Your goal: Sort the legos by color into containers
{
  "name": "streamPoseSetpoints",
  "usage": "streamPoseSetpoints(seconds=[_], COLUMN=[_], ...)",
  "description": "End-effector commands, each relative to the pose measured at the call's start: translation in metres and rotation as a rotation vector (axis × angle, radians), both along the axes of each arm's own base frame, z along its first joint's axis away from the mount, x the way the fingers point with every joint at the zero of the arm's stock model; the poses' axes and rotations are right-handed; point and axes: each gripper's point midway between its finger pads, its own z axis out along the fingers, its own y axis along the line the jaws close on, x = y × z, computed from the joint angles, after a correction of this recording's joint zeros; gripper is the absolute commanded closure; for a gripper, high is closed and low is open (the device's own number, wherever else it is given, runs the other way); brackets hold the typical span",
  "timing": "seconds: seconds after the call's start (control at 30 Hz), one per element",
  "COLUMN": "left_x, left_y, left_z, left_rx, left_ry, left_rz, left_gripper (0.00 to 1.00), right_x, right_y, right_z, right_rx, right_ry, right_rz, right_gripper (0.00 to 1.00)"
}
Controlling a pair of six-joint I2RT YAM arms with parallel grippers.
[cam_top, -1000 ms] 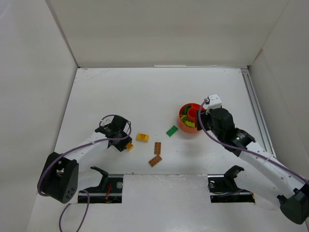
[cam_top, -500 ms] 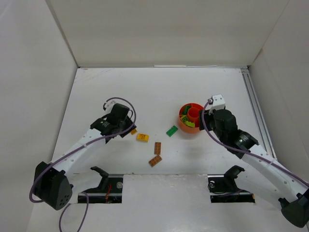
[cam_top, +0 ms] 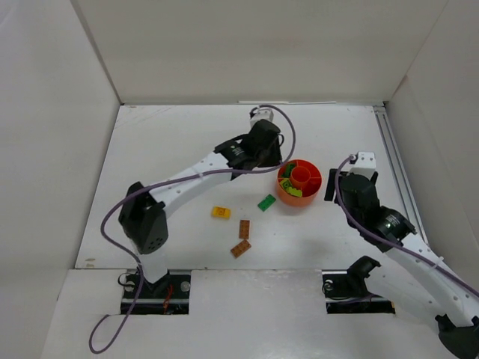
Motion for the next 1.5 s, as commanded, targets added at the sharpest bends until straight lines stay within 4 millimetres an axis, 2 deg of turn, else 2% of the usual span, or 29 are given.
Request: streamPoseSetpoints(seconds=[0.0,0.03,0.07,0.13,0.17,0.2,0.3,0.4,0.6,0.7,0.93,1.17,1.3,1.4,1.43,1.47], left_x=[0.002,0.004,0.005,0.008,0.005,0.009,0.012,0.011,-0.002,-0.001,0.001,-0.005,-0.005,-0.006,-0.008,-0.008], left_y=[-0.037,-0.047,-0.059,-0.074,-0.086,-0.092,-0.098,-0.097,-0.107,-0.111,-0.113,-0.113,-0.112,-0.109,-0.108,-0.102], left_z=[0.017,0.005,0.016,0.017,0.006,0.013,0.008,0.003,-0.006,-0.016,-0.019,-0.022,-0.017,-0.010,0.002,0.001], left_rx=[0.016,0.030,0.012,0.006,0.008,-0.007,-0.007,0.002,-0.027,-0.023,-0.023,-0.010,-0.018,-0.026,-0.042,-0.031], left_ry=[-0.072,-0.059,-0.079,-0.094,-0.075,-0.088,-0.081,-0.073,-0.044,-0.030,-0.033,-0.020,-0.025,-0.033,-0.047,-0.050], left_rz=[-0.129,-0.139,-0.164,-0.183,-0.211,-0.211,-0.219,-0.219,-0.270,-0.279,-0.277,-0.286,-0.273,-0.273,-0.273,-0.259], left_gripper=[0.77,0.77,0.77,0.77,0.77,0.77,0.77,0.76,0.72,0.71,0.68,0.54,0.41,0.39,0.39,0.39], right_x=[-0.012,-0.014,-0.014,-0.018,-0.018,-0.019,-0.021,-0.022,-0.022,-0.022,-0.024,-0.024,-0.025,-0.025,-0.024,-0.023], right_y=[-0.027,-0.028,-0.030,-0.032,-0.032,-0.033,-0.034,-0.035,-0.035,-0.035,-0.036,-0.035,-0.035,-0.033,-0.031,-0.025], right_z=[0.017,0.017,0.018,0.018,0.018,0.016,0.016,0.015,0.015,0.015,0.015,0.014,0.012,0.012,0.015,0.016], right_rx=[0.037,0.049,0.053,0.058,0.058,0.068,0.067,0.077,0.077,0.077,0.077,0.081,0.089,0.094,0.099,0.106], right_ry=[-0.038,-0.043,-0.048,-0.053,-0.054,-0.056,-0.055,-0.059,-0.059,-0.059,-0.059,-0.056,-0.057,-0.053,-0.066,-0.062], right_rz=[-0.166,-0.170,-0.181,-0.181,-0.181,-0.184,-0.185,-0.188,-0.188,-0.188,-0.188,-0.180,-0.184,-0.173,-0.157,-0.120], right_gripper=[0.22,0.22,0.21,0.21,0.21,0.21,0.21,0.21,0.20,0.20,0.20,0.20,0.20,0.20,0.20,0.20])
